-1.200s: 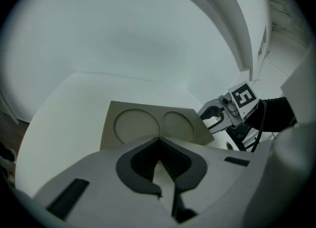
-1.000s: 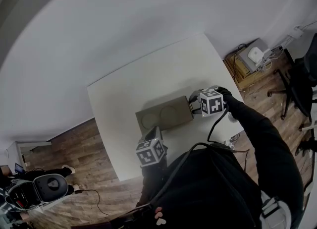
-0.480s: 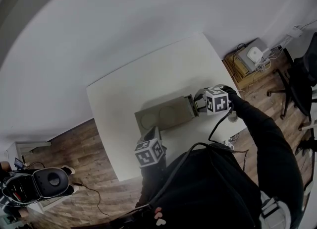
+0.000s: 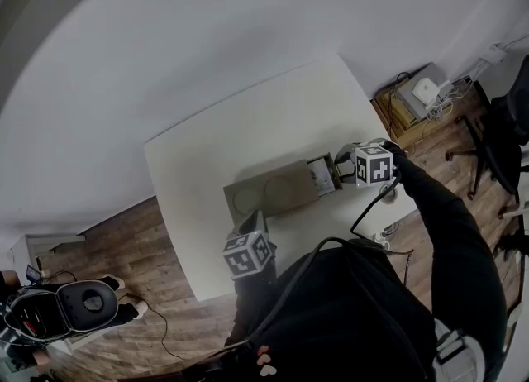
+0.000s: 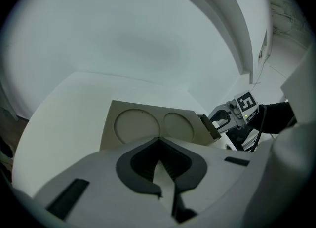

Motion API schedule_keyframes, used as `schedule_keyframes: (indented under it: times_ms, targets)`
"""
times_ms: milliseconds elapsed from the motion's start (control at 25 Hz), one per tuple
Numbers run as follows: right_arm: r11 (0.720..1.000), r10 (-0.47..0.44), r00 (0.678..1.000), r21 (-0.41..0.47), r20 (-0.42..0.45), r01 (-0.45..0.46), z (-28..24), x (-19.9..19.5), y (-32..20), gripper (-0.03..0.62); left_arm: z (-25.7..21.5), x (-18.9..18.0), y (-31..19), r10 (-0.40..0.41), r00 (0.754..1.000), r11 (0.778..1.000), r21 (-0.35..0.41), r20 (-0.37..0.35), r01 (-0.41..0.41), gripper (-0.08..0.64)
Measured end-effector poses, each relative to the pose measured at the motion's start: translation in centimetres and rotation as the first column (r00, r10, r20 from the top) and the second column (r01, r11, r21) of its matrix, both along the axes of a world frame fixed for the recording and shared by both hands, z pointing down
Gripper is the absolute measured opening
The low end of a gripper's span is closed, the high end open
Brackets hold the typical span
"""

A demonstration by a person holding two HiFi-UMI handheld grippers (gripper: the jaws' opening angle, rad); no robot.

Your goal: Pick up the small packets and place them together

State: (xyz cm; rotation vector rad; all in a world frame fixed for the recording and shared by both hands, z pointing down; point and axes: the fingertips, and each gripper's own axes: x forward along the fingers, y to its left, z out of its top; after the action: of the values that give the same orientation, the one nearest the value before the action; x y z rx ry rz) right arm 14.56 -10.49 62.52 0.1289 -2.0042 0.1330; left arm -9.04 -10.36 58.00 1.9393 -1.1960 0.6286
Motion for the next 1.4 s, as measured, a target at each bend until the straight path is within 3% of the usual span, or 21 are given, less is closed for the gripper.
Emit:
schedule_keyframes:
  times_ms: [1400]
  targets:
    - [0.992, 0.122, 0.985, -0.016, -0.123, -0.125, 0.9, 10.3, 0.9, 0.166, 0.1, -0.2, -0.1, -0.024, 0.999, 1.0, 0.005, 0.023, 0.024, -0.002]
